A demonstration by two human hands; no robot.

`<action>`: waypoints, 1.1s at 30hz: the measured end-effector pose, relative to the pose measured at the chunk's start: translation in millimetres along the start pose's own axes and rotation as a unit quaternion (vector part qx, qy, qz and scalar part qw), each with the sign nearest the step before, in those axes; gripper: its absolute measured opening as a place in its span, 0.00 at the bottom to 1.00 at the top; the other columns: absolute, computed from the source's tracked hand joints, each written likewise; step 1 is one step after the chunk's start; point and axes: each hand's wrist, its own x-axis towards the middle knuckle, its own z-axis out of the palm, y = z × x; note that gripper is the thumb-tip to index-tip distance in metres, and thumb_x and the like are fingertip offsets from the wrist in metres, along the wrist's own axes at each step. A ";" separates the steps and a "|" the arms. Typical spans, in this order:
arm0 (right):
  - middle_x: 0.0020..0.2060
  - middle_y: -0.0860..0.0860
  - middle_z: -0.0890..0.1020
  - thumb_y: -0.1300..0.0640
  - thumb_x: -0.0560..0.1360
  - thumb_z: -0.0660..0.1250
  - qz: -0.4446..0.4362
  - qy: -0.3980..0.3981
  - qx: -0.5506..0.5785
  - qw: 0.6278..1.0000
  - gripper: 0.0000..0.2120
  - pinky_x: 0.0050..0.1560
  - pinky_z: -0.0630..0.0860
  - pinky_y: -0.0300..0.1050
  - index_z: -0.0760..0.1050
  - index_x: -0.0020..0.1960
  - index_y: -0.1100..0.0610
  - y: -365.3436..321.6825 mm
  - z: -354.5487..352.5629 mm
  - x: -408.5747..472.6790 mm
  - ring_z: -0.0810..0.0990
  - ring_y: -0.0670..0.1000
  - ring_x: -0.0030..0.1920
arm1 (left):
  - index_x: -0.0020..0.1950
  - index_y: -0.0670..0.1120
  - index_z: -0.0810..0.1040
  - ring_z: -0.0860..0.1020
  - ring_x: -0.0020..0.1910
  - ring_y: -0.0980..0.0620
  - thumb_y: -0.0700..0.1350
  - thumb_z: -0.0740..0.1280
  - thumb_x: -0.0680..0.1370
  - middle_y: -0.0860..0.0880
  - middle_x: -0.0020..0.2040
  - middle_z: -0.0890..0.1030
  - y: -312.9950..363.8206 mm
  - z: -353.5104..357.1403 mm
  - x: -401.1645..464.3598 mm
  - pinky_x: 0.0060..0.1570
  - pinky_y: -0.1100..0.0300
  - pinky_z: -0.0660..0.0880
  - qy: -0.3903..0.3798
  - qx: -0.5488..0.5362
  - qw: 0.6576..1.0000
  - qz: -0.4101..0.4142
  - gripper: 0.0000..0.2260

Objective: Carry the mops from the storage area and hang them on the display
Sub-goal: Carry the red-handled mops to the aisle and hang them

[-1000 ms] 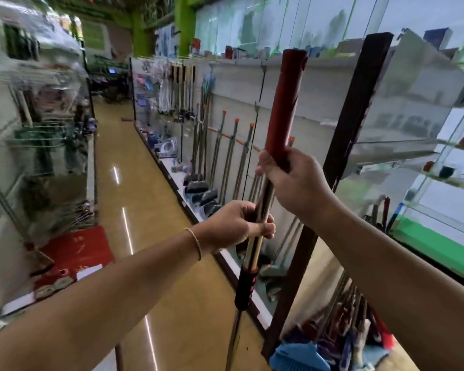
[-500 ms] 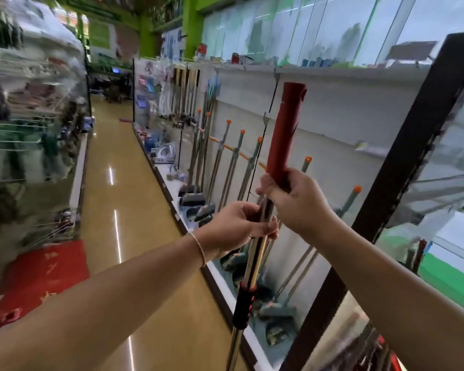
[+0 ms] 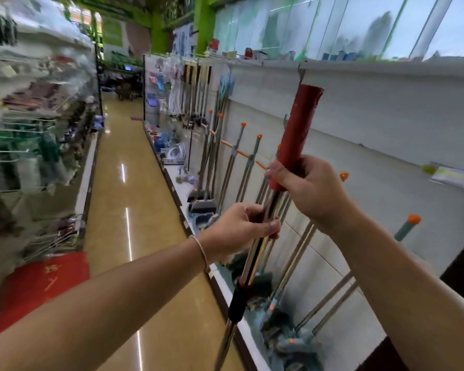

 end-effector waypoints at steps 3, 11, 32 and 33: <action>0.47 0.59 0.85 0.50 0.78 0.68 -0.006 -0.013 0.006 1.000 0.04 0.53 0.82 0.50 0.75 0.46 0.48 17.1 17.6 32.9 0.84 0.56 0.48 | 0.51 0.41 0.81 0.82 0.50 0.47 0.42 0.67 0.78 0.44 0.47 0.83 -9.0 -26.1 21.2 0.59 0.49 0.76 0.015 0.011 1.000 -0.004 0.06; 0.42 0.58 0.85 0.51 0.78 0.70 -0.041 -0.063 0.068 0.995 0.06 0.45 0.83 0.45 0.79 0.44 0.51 63.2 66.2 139.3 0.85 0.56 0.45 | 0.56 0.33 0.77 0.80 0.54 0.40 0.42 0.67 0.78 0.37 0.50 0.81 -22.7 -104.8 86.3 0.61 0.46 0.75 0.080 0.019 0.997 0.012 0.12; 0.44 0.59 0.84 0.54 0.78 0.69 -0.183 -0.294 0.219 0.912 0.03 0.44 0.82 0.37 0.78 0.47 0.53 48.9 239.3 306.7 0.84 0.50 0.42 | 0.53 0.37 0.79 0.81 0.50 0.45 0.42 0.67 0.78 0.41 0.47 0.82 -11.2 -277.6 101.8 0.61 0.46 0.75 0.392 0.083 0.916 -0.010 0.09; 0.45 0.59 0.84 0.54 0.78 0.69 -0.186 -0.301 0.224 0.908 0.03 0.44 0.81 0.36 0.78 0.48 0.53 45.3 248.4 312.0 0.84 0.50 0.42 | 0.52 0.37 0.80 0.82 0.50 0.45 0.43 0.68 0.78 0.41 0.47 0.83 -10.2 -288.5 100.3 0.61 0.46 0.75 0.393 0.088 0.915 -0.009 0.10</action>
